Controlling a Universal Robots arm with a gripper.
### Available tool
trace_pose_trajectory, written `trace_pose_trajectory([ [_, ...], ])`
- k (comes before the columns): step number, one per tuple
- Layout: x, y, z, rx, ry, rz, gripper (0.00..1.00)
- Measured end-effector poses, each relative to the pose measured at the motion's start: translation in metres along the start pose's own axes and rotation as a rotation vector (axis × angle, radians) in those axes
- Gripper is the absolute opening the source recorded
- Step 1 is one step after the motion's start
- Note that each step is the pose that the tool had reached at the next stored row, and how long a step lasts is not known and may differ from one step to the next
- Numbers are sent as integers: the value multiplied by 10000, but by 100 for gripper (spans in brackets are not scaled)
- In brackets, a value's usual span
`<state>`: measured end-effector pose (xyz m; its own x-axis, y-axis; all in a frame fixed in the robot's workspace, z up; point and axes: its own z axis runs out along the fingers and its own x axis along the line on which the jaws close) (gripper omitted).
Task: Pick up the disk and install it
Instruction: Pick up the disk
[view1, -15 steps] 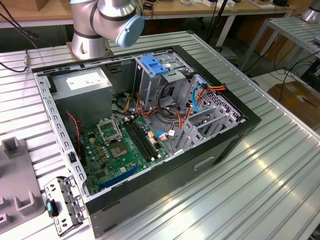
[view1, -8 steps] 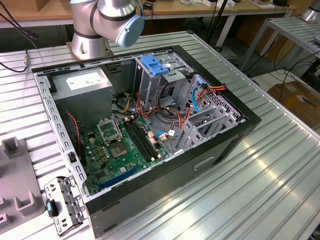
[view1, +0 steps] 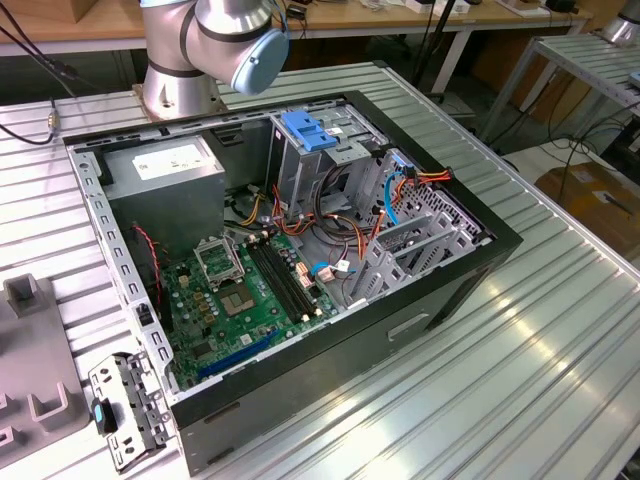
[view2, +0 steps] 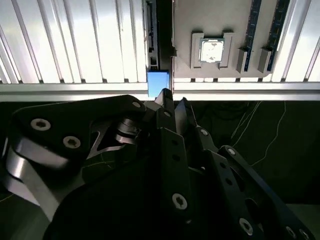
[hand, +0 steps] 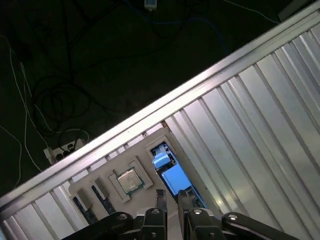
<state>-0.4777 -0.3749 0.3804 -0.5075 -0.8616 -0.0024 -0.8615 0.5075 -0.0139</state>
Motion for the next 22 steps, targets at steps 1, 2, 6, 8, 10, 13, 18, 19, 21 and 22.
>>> trace_pose_trajectory([
  [1, 0, -1, 3, -1, -4, -279, 24],
  [2, 0, 0, 7, -1, -7, -463, 24],
  [6, -3, 1, 33, -3, -16, -1160, 25],
  [8, -5, 3, 59, -2, -23, -1480, 32],
  [10, -7, 4, 85, -4, -28, -1916, 32],
  [13, -7, 5, 121, -4, -37, -2563, 32],
  [18, -6, 6, 192, -5, -54, -3850, 39],
  [19, -7, 6, 204, -3, -57, -4012, 39],
  [21, -7, 7, 230, -2, -63, -4431, 39],
  [22, -8, 8, 261, 2, -74, -5066, 39],
])
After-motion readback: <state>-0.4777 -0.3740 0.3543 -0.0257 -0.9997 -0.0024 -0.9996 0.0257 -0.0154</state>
